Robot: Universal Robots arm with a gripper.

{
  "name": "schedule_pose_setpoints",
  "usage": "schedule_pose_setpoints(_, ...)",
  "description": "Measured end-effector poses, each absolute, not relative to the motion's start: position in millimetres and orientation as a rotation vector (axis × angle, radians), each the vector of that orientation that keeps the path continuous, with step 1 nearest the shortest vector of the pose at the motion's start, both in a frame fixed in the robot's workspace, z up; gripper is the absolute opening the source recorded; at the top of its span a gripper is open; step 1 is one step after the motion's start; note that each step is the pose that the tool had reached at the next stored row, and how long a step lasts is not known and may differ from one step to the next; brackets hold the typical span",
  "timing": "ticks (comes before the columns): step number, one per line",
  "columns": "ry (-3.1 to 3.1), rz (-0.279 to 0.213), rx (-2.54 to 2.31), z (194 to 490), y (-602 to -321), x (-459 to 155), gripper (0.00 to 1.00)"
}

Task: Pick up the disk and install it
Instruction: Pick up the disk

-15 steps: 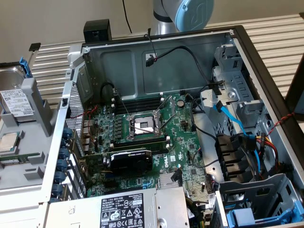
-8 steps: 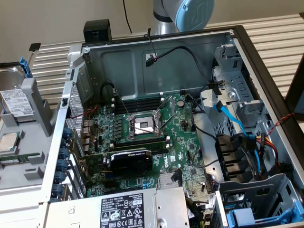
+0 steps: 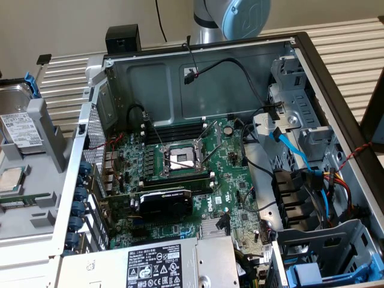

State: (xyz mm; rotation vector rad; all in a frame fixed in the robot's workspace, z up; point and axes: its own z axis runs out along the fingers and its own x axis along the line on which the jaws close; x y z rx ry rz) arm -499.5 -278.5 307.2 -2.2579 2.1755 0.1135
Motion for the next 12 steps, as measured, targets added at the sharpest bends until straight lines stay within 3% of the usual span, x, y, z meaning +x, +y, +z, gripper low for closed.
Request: schedule_pose_setpoints(12,2.146,0.125,-2.286,295.5,-278.8,-499.5,0.78)
